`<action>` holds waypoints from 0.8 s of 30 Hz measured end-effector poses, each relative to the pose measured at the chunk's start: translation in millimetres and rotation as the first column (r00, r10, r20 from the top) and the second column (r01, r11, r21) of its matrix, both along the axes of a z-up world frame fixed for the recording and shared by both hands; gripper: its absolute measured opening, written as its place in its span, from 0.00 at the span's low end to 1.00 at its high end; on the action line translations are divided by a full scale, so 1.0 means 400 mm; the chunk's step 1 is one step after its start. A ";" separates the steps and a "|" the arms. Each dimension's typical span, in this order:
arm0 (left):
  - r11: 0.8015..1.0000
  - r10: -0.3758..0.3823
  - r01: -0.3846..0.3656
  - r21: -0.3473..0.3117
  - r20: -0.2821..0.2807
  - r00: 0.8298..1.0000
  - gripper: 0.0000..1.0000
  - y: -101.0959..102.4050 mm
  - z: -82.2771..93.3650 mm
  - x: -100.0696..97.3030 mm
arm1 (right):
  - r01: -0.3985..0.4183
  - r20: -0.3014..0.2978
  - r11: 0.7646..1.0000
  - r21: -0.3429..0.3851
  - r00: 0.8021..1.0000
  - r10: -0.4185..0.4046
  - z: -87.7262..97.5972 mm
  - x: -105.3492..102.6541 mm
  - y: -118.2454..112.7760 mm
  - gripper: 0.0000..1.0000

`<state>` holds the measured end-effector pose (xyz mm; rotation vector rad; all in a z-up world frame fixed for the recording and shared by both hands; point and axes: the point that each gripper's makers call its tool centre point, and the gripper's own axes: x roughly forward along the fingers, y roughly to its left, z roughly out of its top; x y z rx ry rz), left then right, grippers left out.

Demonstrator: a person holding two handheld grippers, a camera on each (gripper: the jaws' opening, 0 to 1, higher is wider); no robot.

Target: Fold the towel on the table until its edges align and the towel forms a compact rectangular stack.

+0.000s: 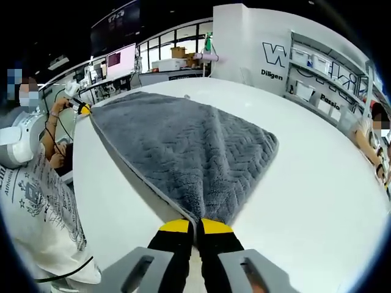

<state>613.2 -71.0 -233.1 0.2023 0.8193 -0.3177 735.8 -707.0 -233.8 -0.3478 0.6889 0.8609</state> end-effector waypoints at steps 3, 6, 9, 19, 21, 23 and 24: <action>1.000 -0.005 0.005 0.007 0.002 1.000 0.07 0.001 0.007 0.015 | -0.002 0.011 1.000 -0.004 1.000 0.002 0.008 0.018 0.002 0.04; 1.000 -0.005 0.004 0.012 0.009 1.000 0.07 0.004 0.016 0.028 | -0.005 0.021 1.000 -0.004 1.000 0.005 0.012 0.032 0.006 0.04; 1.000 -0.002 0.002 0.012 0.015 1.000 0.07 0.006 0.023 0.039 | -0.007 0.027 1.000 0.001 1.000 0.007 0.019 0.043 0.009 0.04; 1.000 -0.009 0.009 0.000 0.031 0.999 0.07 0.010 0.051 0.058 | -0.015 0.048 0.999 0.033 0.999 0.013 0.049 0.069 0.016 0.04; 1.000 -0.009 0.009 0.003 0.034 0.999 0.07 0.011 0.057 0.067 | -0.014 0.054 1.000 0.022 0.998 0.013 0.051 0.081 0.019 0.04; 1.000 -0.010 0.010 0.007 0.038 0.999 0.07 0.012 0.063 0.076 | -0.013 0.061 1.000 0.014 0.998 0.012 0.052 0.091 0.019 0.04; 1.000 -0.010 0.009 0.008 0.041 0.999 0.07 0.013 0.065 0.079 | -0.012 0.063 1.000 0.012 0.998 0.011 0.053 0.094 0.020 0.04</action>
